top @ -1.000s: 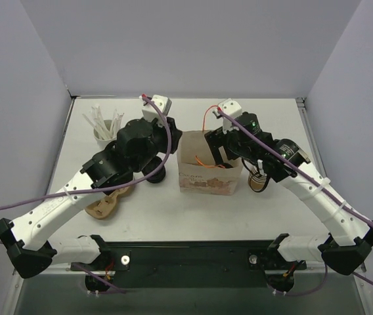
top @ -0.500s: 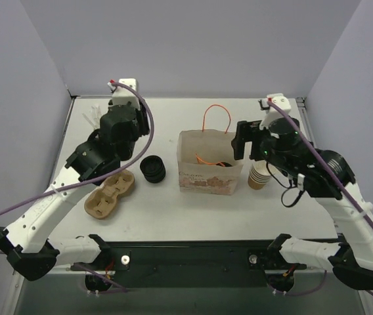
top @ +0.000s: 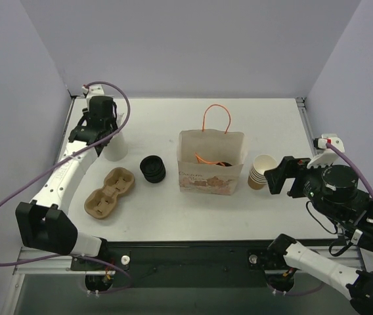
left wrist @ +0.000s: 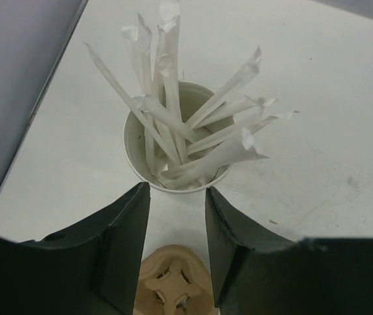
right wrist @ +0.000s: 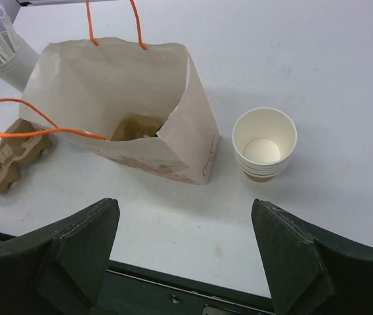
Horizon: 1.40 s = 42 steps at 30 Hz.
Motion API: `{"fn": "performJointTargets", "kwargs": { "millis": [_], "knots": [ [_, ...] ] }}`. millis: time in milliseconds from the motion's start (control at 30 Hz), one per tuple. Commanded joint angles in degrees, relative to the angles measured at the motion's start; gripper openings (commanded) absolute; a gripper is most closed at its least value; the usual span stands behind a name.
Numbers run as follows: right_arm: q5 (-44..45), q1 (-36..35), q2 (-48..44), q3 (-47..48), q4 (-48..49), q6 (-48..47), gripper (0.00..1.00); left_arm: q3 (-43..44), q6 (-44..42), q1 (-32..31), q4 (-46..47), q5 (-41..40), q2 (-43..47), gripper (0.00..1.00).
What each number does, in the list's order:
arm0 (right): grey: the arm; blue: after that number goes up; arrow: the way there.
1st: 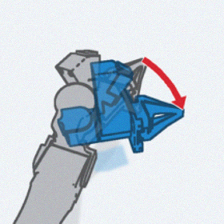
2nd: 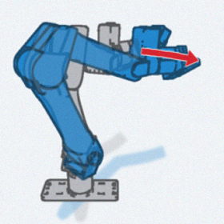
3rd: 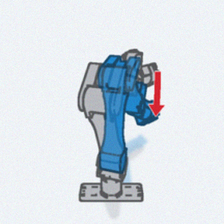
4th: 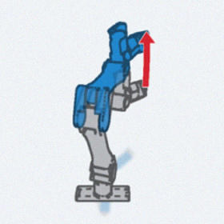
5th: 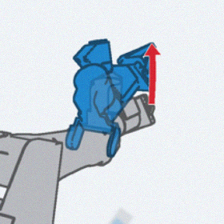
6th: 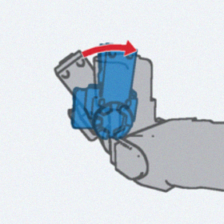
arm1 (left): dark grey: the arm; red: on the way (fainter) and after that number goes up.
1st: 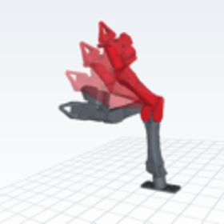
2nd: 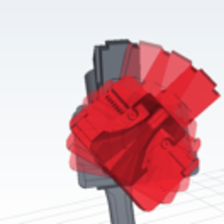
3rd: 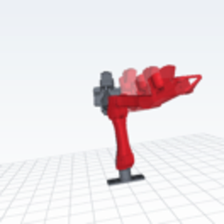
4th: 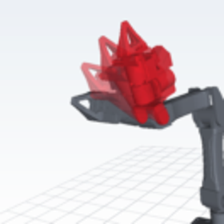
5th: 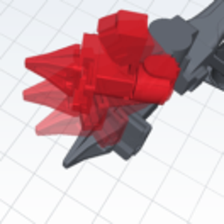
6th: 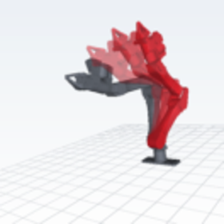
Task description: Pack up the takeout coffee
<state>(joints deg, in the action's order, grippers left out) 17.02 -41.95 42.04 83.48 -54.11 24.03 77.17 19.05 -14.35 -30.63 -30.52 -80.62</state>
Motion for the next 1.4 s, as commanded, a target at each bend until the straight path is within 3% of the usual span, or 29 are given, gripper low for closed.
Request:
{"fn": "performJointTargets", "kwargs": {
  "millis": [0, 133, 500, 667, 1000, 1367],
  "knots": [
    [3.3, 0.3, -1.4, -1.0, -4.3, -1.3, 0.85, -1.7, -0.1, 2.7, 6.8, 10.4, -1.6, 0.49],
    [3.6, 0.4, -0.9, -1.5, -4.6, -3.0, 0.86, -2.3, -3.1, 3.0, 13.4, 13.8, -3.4, 0.49],
    [2.6, 0.3, 2.5, 1.9, -6.4, -3.1, 0.86, 2.7, -7.1, 4.0, 14.0, 11.0, -11.3, 0.44],
    [3.7, 0.4, 1.7, 1.3, -7.2, -2.1, 0.86, 4.3, -9.7, 4.0, 13.8, 10.2, -11.7, 0.35],
    [2.9, 0.4, 3.7, 1.7, -7.2, -1.7, 0.86, 5.1, -12.4, 3.9, 13.5, 9.5, -10.5, 0.00],
    [2.8, 0.3, 5.2, 3.4, -7.2, -3.4, 0.86, 10.0, -12.5, -0.6, 6.5, 3.7, -4.7, 0.00]
  ]
}}
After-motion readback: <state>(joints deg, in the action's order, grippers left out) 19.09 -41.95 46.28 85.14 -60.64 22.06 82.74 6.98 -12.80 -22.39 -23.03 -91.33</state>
